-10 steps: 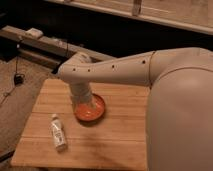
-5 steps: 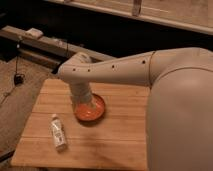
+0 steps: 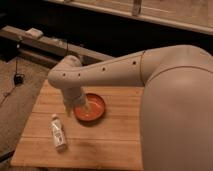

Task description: Place the bottle in the ceramic bowl

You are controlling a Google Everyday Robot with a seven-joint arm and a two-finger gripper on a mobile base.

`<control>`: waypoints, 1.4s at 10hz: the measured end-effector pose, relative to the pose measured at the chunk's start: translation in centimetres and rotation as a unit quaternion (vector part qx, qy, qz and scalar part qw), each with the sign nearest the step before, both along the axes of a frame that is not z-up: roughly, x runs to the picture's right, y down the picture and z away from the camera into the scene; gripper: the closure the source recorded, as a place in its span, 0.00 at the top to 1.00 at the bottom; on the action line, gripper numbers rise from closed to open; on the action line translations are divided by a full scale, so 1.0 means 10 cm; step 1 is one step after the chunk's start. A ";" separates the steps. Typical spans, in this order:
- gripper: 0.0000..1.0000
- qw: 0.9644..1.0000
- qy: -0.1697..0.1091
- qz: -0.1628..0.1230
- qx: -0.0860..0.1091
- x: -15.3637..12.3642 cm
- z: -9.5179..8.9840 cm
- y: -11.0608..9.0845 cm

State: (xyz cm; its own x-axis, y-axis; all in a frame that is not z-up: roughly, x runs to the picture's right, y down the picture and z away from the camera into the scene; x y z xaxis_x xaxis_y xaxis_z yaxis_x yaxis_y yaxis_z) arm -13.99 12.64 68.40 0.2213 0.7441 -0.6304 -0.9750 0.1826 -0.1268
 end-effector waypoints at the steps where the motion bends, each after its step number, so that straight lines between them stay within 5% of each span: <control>1: 0.65 1.000 -0.014 -0.015 0.003 -0.14 -0.09 0.11; 6: 0.65 0.996 -0.076 -0.055 -0.007 -0.65 -0.26 0.45; 10: 0.65 0.988 -0.111 -0.110 -0.022 -1.13 -0.09 0.79; 14: 0.65 0.983 -0.115 -0.135 -0.035 -1.37 0.13 0.96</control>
State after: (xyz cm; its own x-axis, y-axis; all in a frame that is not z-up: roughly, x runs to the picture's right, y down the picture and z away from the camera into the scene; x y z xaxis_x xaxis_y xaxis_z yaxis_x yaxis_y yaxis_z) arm -27.72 22.23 69.70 0.5487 0.5950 -0.5873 -0.8355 0.4148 -0.3604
